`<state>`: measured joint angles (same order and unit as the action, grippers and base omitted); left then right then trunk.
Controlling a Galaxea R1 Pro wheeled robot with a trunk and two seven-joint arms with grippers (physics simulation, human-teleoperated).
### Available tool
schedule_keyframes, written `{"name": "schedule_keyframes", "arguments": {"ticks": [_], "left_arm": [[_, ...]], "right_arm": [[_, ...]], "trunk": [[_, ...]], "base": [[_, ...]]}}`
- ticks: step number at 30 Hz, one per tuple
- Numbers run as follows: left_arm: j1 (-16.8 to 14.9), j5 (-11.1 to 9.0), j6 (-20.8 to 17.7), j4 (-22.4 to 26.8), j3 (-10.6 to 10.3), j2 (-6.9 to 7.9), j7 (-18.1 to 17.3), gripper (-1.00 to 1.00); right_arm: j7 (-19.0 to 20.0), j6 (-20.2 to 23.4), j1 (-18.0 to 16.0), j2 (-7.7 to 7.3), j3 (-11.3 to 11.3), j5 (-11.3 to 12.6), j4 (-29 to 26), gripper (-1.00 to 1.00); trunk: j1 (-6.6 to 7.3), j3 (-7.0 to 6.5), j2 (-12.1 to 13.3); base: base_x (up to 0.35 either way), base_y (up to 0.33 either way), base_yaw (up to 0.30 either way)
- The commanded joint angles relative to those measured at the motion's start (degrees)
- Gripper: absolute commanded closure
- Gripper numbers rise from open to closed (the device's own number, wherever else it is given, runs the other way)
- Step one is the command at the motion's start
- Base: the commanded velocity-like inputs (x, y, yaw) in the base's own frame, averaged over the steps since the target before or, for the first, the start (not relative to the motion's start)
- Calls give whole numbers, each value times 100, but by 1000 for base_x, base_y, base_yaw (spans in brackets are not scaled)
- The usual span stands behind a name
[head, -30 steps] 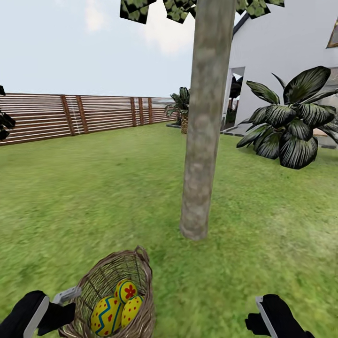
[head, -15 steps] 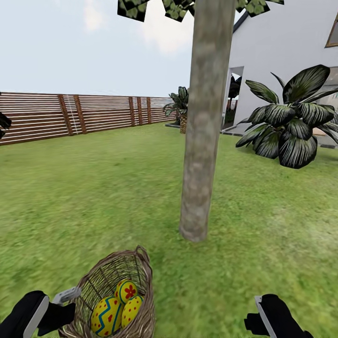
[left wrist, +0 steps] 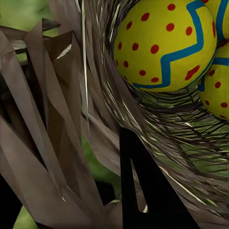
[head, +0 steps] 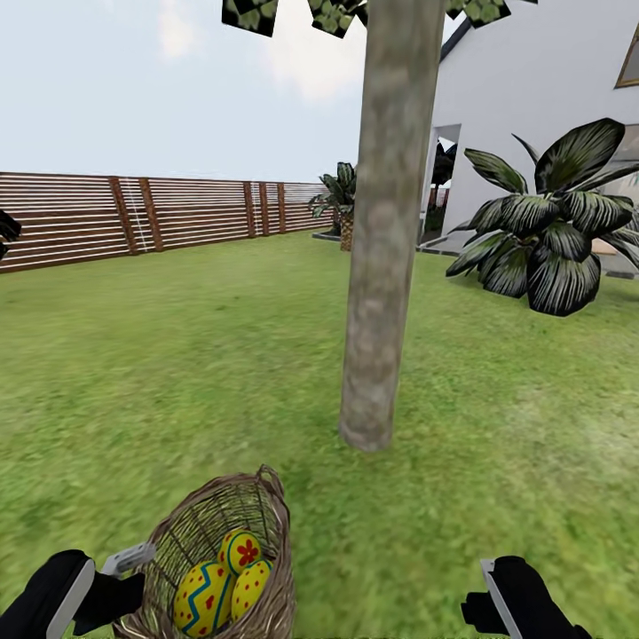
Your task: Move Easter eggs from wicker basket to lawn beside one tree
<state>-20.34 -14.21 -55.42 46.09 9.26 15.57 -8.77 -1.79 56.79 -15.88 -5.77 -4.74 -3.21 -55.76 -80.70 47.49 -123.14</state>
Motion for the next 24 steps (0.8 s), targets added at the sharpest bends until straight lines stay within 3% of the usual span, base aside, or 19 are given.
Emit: {"name": "schedule_keyframes", "arguments": {"ticks": [1,19,24], "left_arm": [[-5,-73,-32,5,15,-2,-42,100],[-5,-73,-39,5,15,-8,-46,100],[-5,-73,-33,8,15,-9,-46,100]], "right_arm": [[12,25,-3,0,-4,-31,-6,-100],[13,32,-3,6,2,-31,-6,-100],[14,32,-3,6,2,-39,-6,-100]], "trunk": [[-22,24,-44],[-417,347,-766],[-417,347,-766]], "base": [[0,0,0],[0,0,0],[0,0,0]]}}
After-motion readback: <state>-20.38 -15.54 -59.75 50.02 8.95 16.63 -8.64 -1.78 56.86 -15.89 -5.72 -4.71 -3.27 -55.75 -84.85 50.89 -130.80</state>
